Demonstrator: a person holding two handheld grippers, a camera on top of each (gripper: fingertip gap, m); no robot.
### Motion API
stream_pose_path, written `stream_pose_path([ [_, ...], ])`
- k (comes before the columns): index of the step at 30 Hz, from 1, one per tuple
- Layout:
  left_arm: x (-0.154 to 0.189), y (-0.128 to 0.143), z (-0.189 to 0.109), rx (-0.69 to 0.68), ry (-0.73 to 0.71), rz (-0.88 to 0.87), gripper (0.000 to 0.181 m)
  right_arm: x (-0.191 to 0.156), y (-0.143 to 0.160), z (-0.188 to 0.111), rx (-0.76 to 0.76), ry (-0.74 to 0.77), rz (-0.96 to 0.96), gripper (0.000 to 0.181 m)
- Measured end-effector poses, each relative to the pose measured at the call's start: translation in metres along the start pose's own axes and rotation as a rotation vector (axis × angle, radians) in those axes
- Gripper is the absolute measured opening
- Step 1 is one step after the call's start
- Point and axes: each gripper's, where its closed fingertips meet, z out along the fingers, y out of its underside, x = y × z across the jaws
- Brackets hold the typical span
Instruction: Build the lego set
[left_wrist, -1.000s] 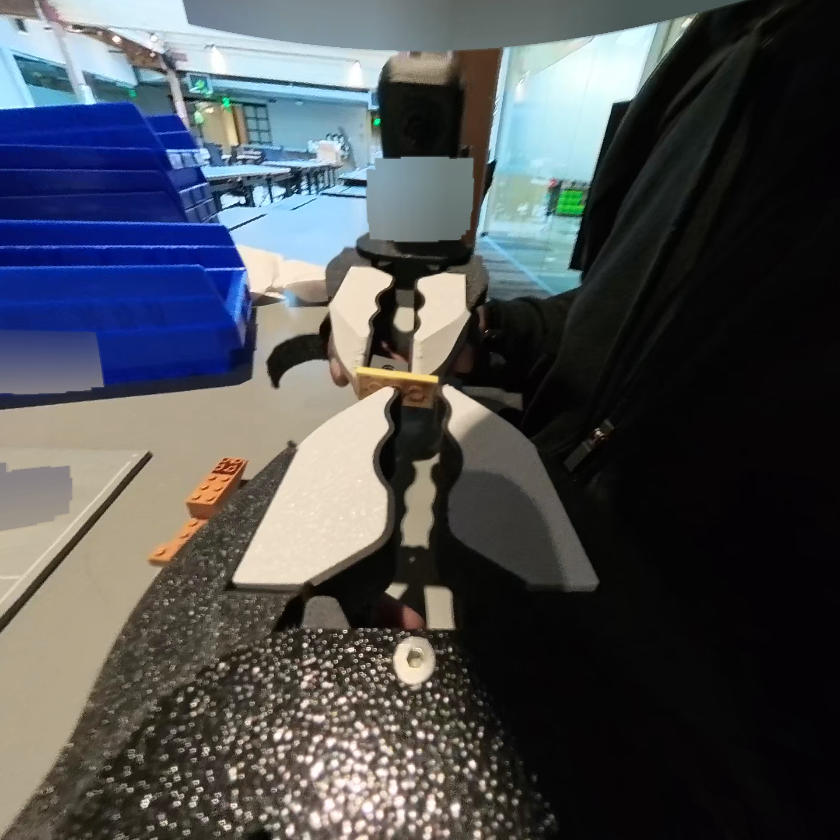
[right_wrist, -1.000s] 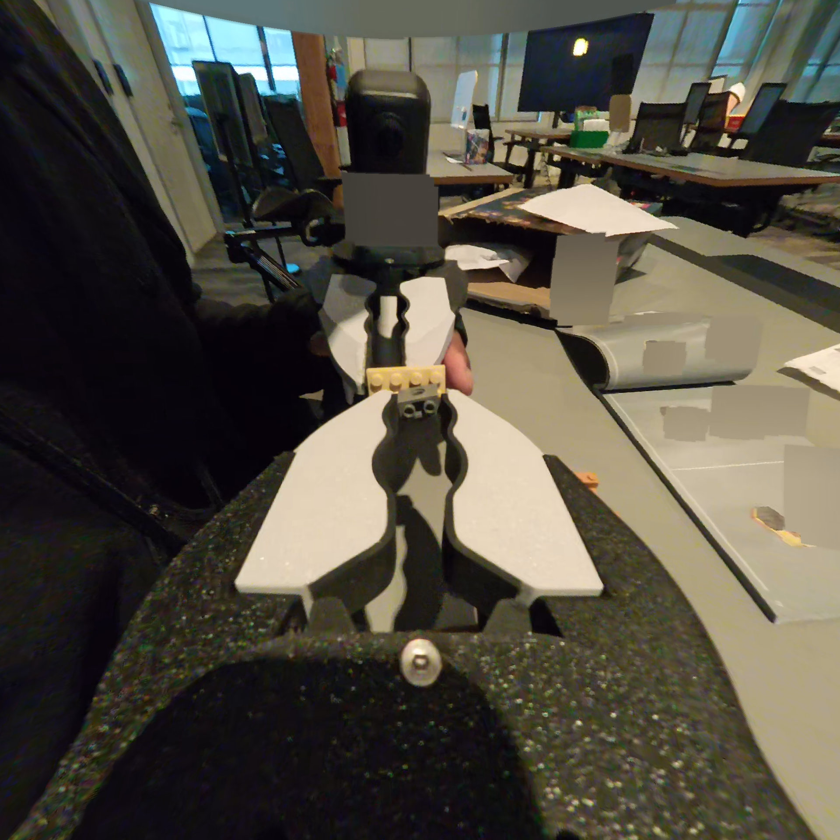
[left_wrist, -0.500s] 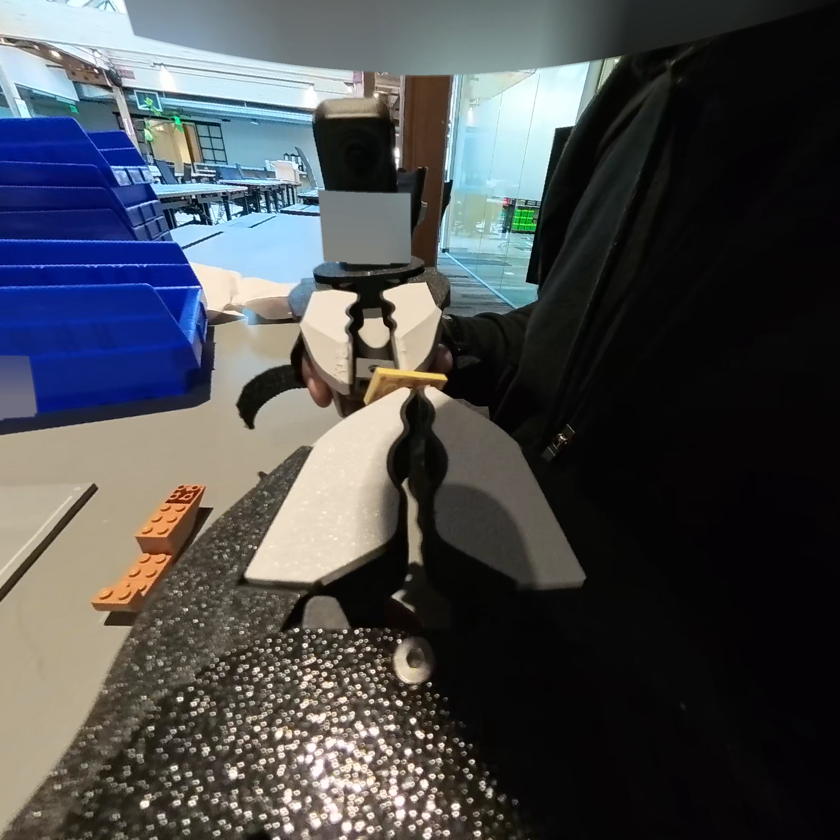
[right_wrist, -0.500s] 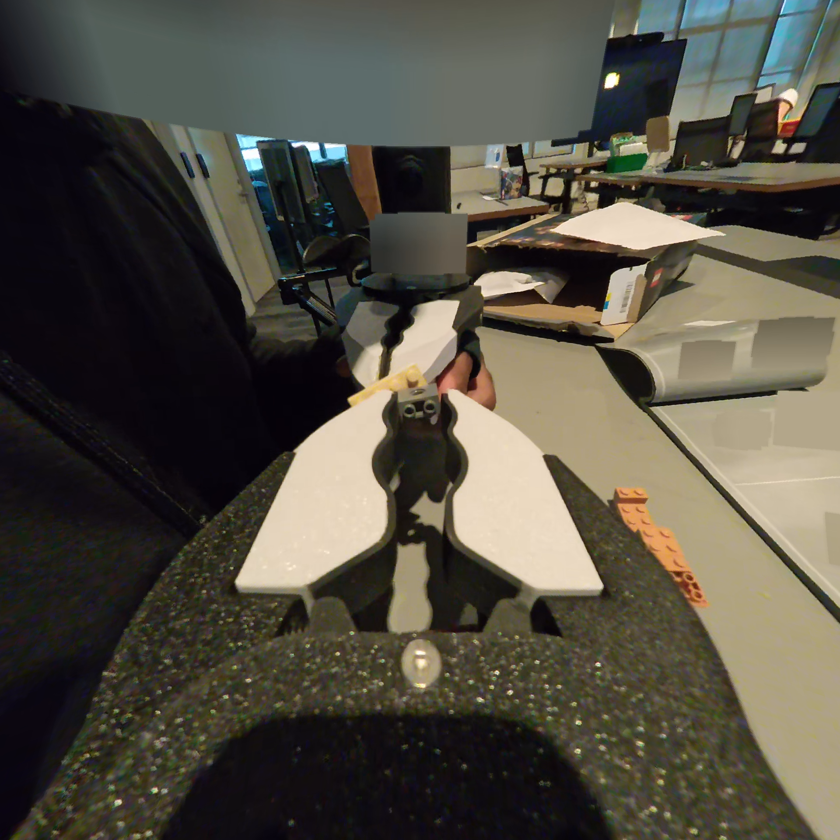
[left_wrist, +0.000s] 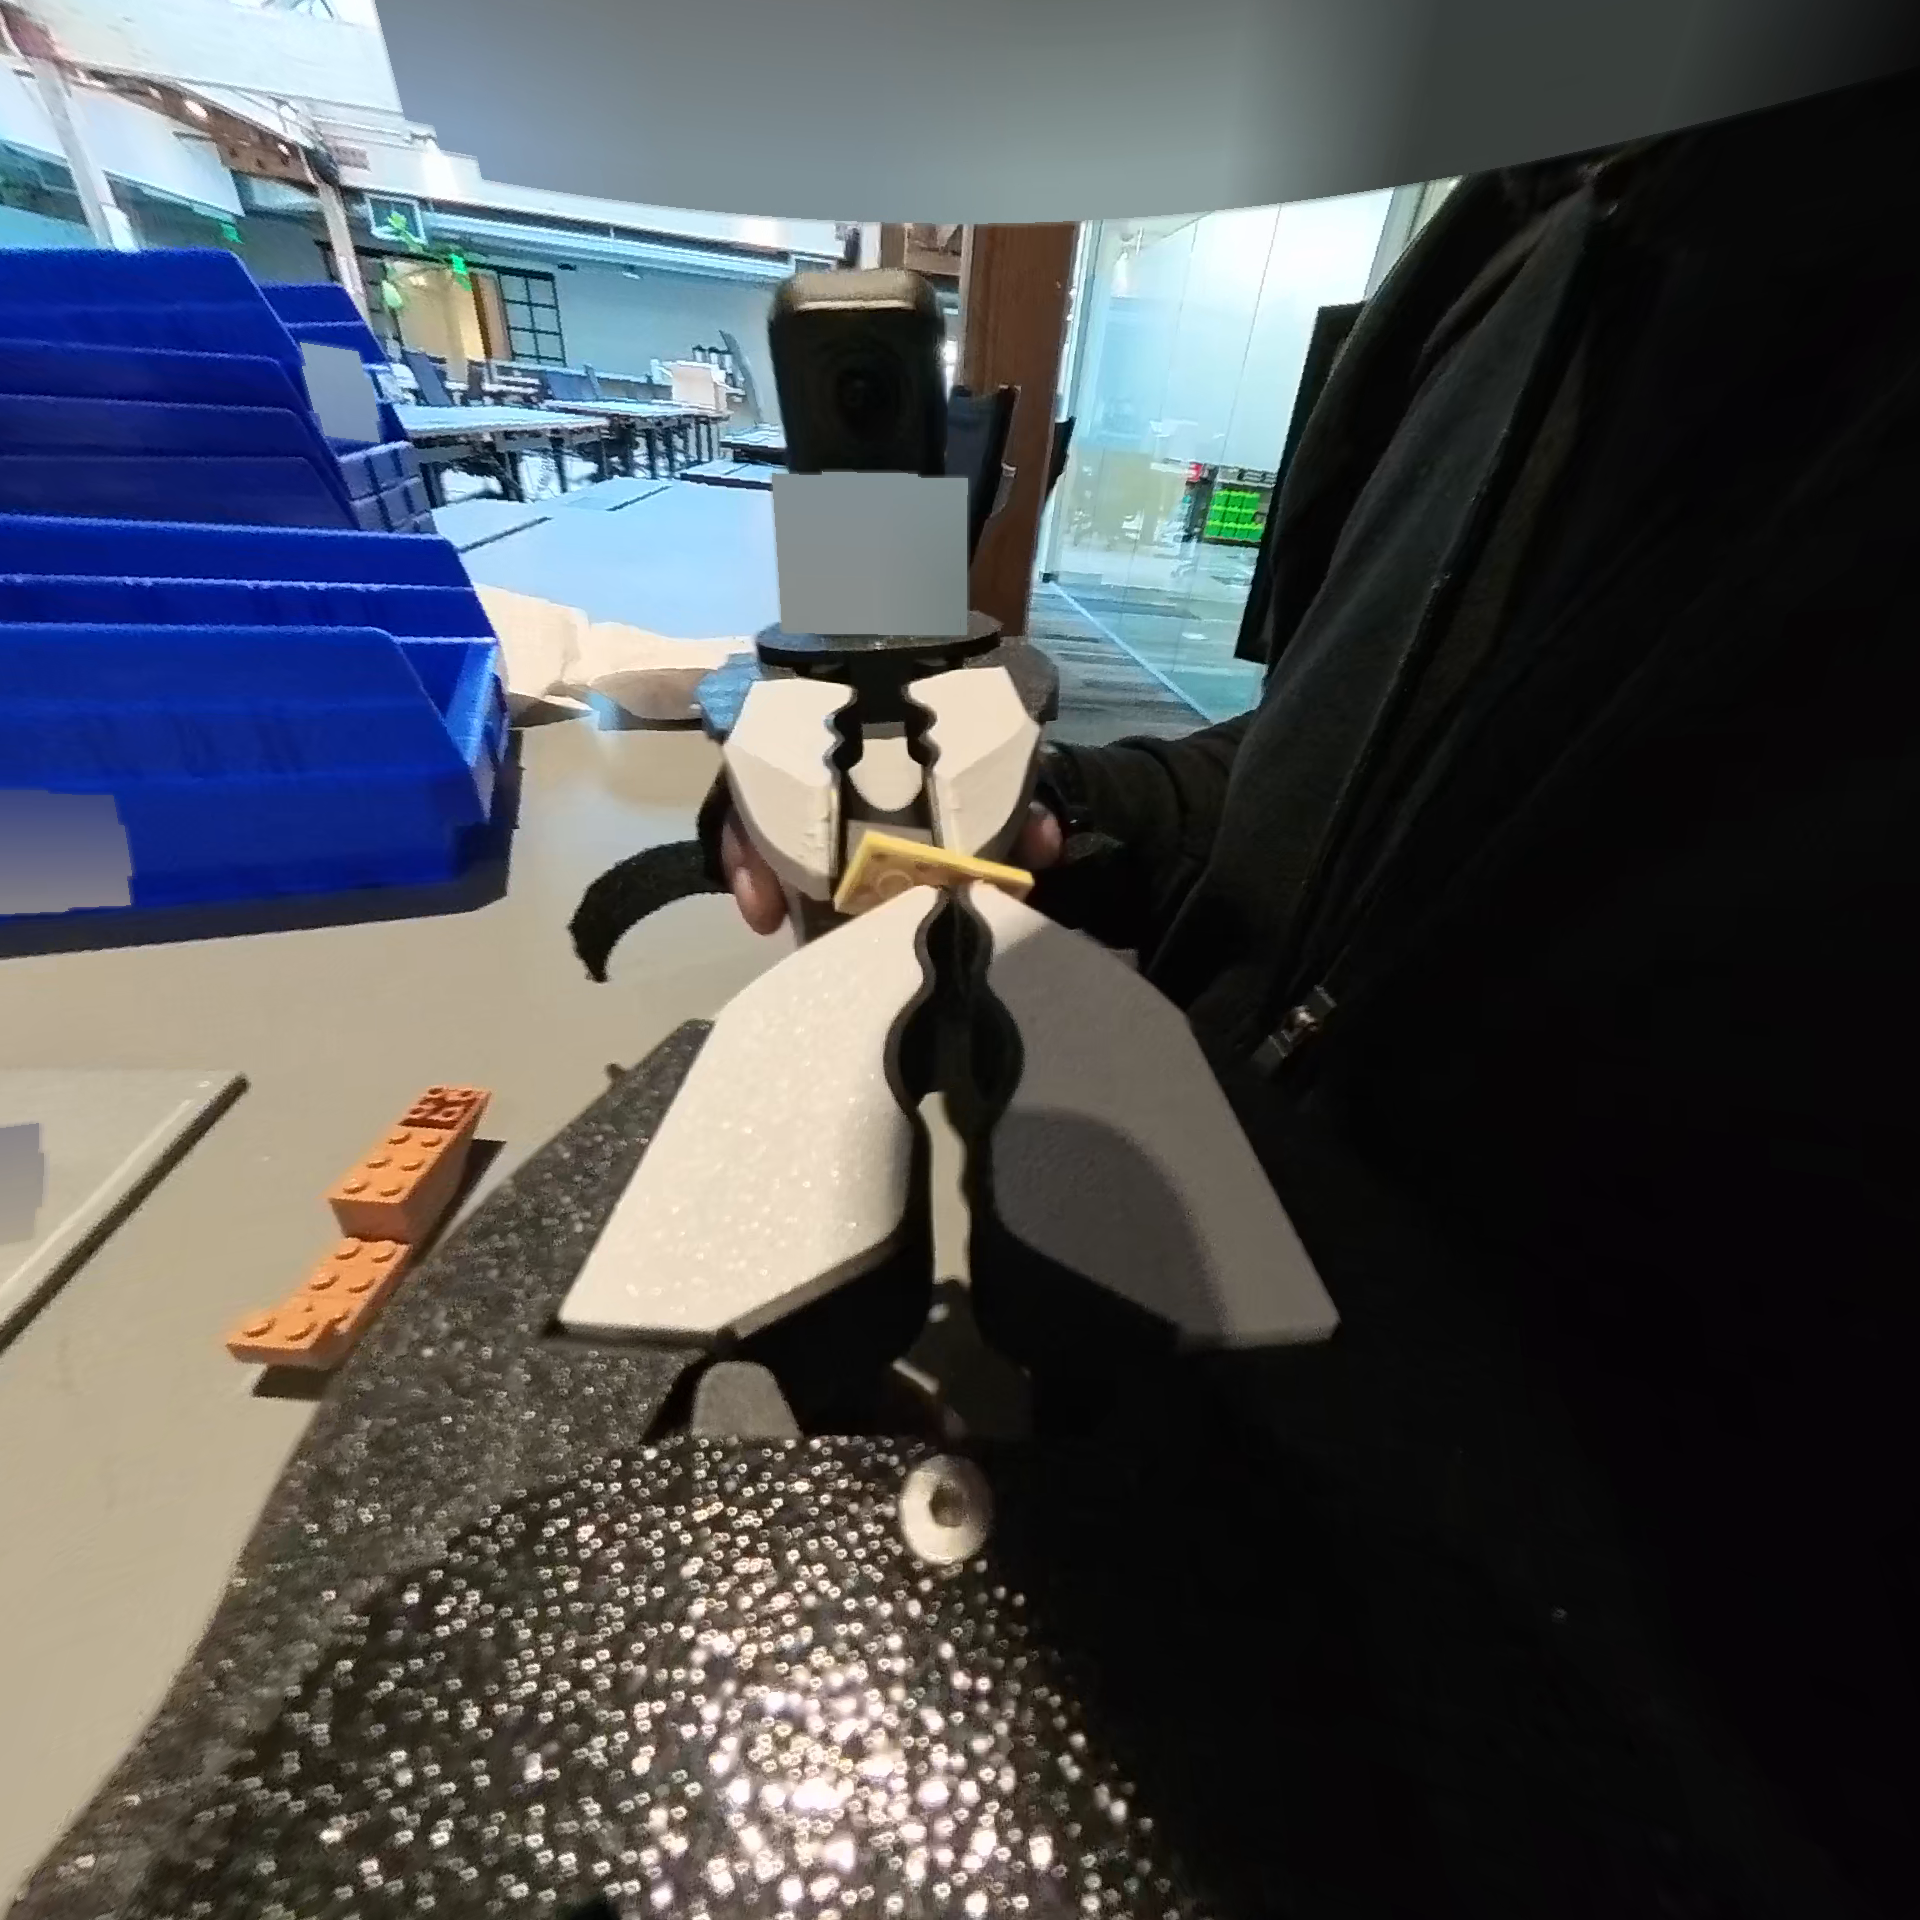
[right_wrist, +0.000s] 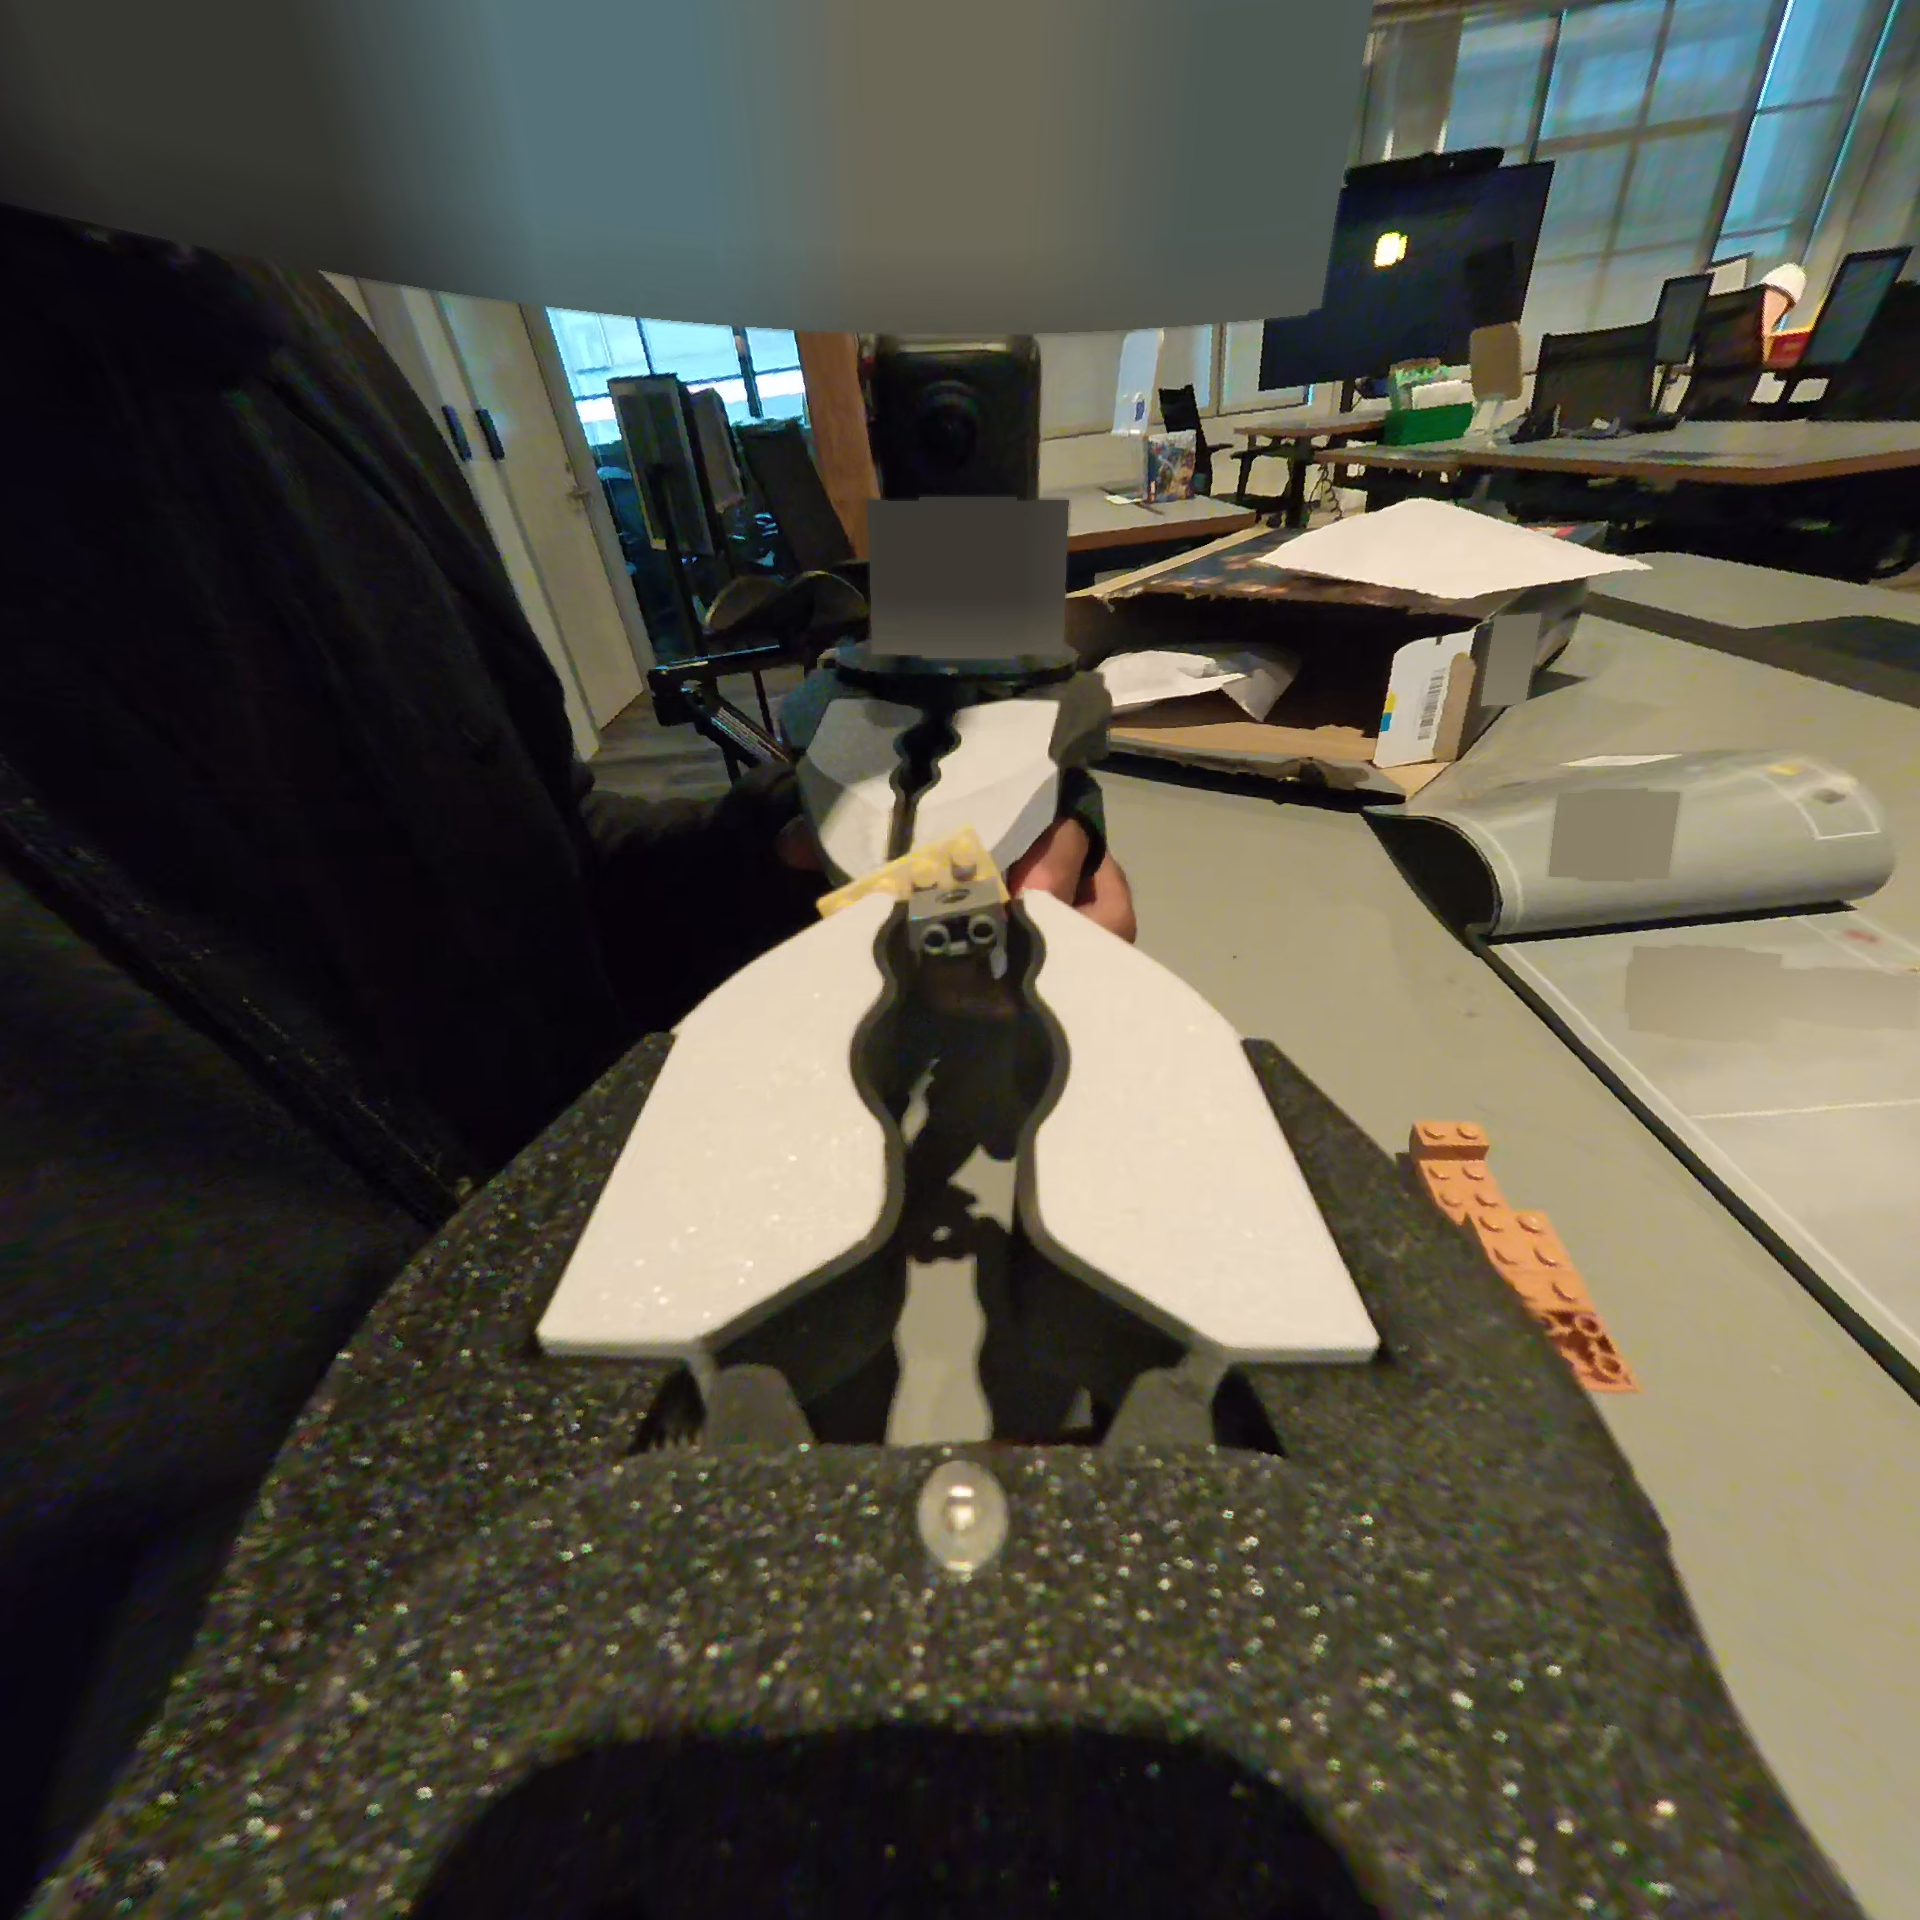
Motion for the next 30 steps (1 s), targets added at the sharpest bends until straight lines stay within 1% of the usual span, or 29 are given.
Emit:
stream_pose_path([
  [2, 0.002, -0.001, 0.0, 0.007, 0.016, -0.026, 0.0, -0.001, -0.001, 0.0, 0.001, -0.002, -0.009, 0.017],
  [7, -0.001, -0.004, -0.003, 0.037, 0.017, -0.054, 0.0, -0.005, 0.006, 0.003, -0.066, -0.019, -0.053, 0.017],
  [11, 0.0, -0.003, -0.001, 0.026, 0.033, -0.063, 0.0, -0.005, 0.014, 0.007, -0.113, -0.011, -0.097, 0.017],
  [15, -0.001, -0.003, -0.001, 0.026, 0.018, -0.062, 0.0, -0.008, 0.014, 0.01, -0.105, -0.027, -0.099, 0.017],
  [21, -0.005, -0.002, -0.001, 0.015, -0.007, -0.058, 0.0, -0.004, 0.015, 0.008, -0.1, -0.009, -0.088, 0.017],
  [30, -0.015, -0.004, -0.002, 0.028, -0.058, -0.032, 0.0, 0.005, 0.008, 0.004, -0.044, 0.021, -0.04, 0.016],
])
